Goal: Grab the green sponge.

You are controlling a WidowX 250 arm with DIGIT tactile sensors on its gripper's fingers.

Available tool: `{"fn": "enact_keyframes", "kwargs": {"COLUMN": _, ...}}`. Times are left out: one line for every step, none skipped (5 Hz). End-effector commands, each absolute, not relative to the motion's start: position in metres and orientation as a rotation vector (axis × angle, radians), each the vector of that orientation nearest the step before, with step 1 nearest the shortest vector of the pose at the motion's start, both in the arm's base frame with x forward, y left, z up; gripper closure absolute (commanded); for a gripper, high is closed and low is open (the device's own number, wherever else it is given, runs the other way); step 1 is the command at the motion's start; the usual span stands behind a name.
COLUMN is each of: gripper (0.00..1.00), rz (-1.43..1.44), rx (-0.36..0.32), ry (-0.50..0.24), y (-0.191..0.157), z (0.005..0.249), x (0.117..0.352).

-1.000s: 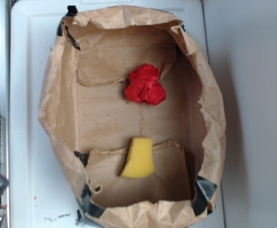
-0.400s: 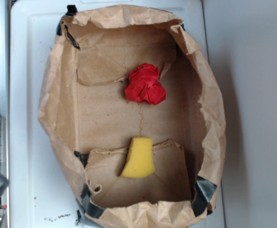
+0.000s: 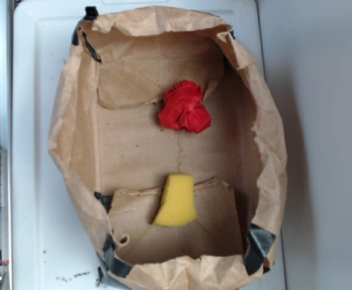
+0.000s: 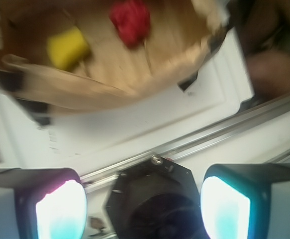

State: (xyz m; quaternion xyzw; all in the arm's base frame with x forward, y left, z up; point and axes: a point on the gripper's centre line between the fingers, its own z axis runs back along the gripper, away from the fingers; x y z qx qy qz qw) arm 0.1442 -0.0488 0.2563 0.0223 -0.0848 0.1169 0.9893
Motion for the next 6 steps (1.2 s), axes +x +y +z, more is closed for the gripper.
{"fn": "enact_keyframes", "kwargs": {"gripper": 0.00, "rz": 0.134, "rx": 0.053, "ry": -0.265, "y": 0.000, "z": 0.196, "x": 0.185}}
{"fn": "enact_keyframes", "kwargs": {"gripper": 0.00, "rz": 0.134, "rx": 0.053, "ry": -0.265, "y": 0.000, "z": 0.196, "x": 0.185}}
{"fn": "enact_keyframes", "kwargs": {"gripper": 0.00, "rz": 0.134, "rx": 0.053, "ry": -0.265, "y": 0.000, "z": 0.196, "x": 0.185}}
{"fn": "enact_keyframes", "kwargs": {"gripper": 0.00, "rz": 0.134, "rx": 0.053, "ry": -0.265, "y": 0.000, "z": 0.196, "x": 0.185}}
{"fn": "enact_keyframes", "kwargs": {"gripper": 0.00, "rz": 0.134, "rx": 0.053, "ry": -0.265, "y": 0.000, "z": 0.196, "x": 0.185}}
{"fn": "enact_keyframes", "kwargs": {"gripper": 0.00, "rz": 0.195, "rx": 0.101, "ry": -0.266, "y": -0.008, "z": 0.182, "x": 0.201}}
